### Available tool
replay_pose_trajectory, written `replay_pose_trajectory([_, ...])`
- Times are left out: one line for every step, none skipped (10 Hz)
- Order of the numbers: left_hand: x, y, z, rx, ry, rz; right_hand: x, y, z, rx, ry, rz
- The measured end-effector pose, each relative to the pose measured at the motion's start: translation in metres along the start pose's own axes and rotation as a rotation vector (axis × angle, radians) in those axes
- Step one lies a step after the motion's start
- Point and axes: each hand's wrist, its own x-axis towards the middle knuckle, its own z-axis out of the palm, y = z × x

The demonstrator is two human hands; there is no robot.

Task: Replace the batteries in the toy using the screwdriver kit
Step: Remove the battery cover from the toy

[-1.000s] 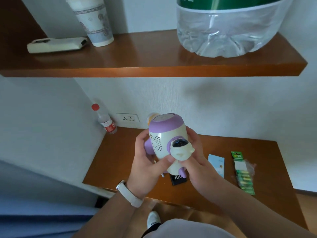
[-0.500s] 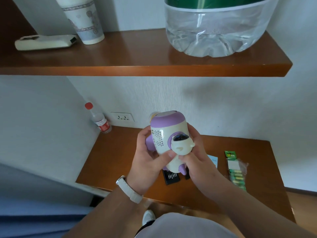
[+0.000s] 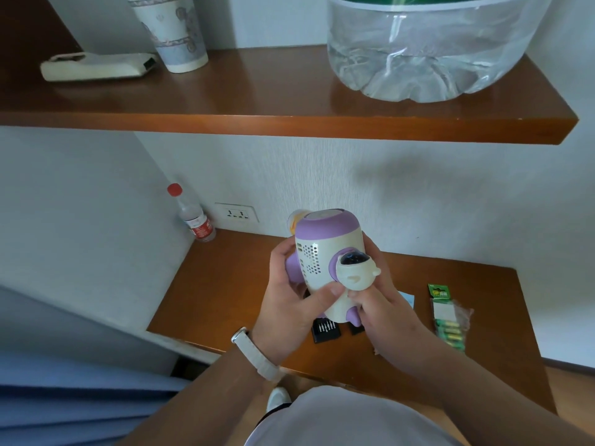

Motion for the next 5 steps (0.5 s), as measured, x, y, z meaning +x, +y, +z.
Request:
replay_pose_trajectory([0.001, 0.000, -0.002, -0.001, -0.003, 0.002, 0.001, -0.005, 0.001, 0.021, -0.021, 0.012])
replay_pose_trajectory([0.002, 0.001, -0.005, -0.004, -0.005, 0.009, 0.003, 0.000, 0.002, 0.076, -0.001, 0.013])
replay_pose_trajectory([0.004, 0.002, -0.008, -0.008, -0.001, 0.008, 0.012, 0.010, 0.006, 0.089, 0.025, 0.018])
replay_pose_trajectory([0.005, 0.004, -0.009, -0.028, 0.008, -0.002, 0.030, 0.021, 0.014, 0.071, 0.136, 0.097])
replay_pose_trajectory([0.005, 0.005, -0.013, -0.021, 0.003, -0.001, 0.034, 0.021, 0.018, 0.099, 0.168, 0.060])
